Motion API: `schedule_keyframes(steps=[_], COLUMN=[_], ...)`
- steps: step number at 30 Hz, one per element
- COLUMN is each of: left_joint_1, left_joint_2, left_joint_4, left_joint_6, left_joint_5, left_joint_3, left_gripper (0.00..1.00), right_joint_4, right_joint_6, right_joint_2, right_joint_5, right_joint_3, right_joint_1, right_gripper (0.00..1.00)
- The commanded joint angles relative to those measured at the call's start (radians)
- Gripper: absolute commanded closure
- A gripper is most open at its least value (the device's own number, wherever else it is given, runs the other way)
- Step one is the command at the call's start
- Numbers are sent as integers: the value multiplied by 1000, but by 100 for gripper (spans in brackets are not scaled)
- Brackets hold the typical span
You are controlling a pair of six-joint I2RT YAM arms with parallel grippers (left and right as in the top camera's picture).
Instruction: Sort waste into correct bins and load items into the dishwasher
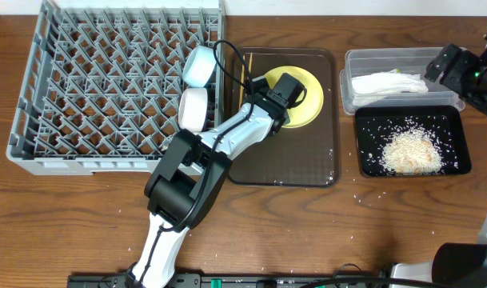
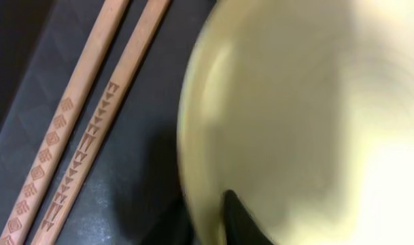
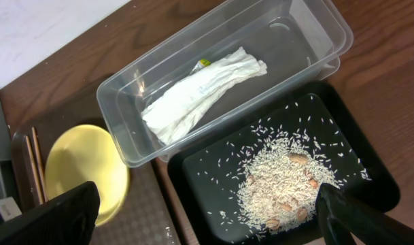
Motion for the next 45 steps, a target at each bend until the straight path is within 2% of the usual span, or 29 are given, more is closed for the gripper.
schedule_keyframes(steps=[1,7,22,36,37,39,40,45], left_joint_1=[5,13,31,52,56,60,61,44], left_joint_2=[48,46,-148,-235,-234,-226,-219,-180], left_joint_4=[-21,-21,-22,-22,-23,-29,-29,-10], left_joint_6=[3,3,192,189,170,135,124,2], left_joint_5=[40,40,41,122,132,130,126,-25], left_joint_3=[-43,-42,-41,-41,-42,-42,-43,-63], left_gripper=[92,92,93,93,92,72,67,64], right_joint_4=[0,0,0,0,0,0,0,0], right_joint_6=[7,7,7,7,7,7,7,7], right_joint_2=[-2,-2,-2,-2,-2,-2,-2,-2], right_joint_5=[2,2,2,2,2,2,2,2], right_joint_3=[1,1,1,1,1,1,1,1], right_joint_1=[-9,-8,-8,-9,-8,-8,-8,-9], right_gripper=[1,1,1,1,1,1,1,1])
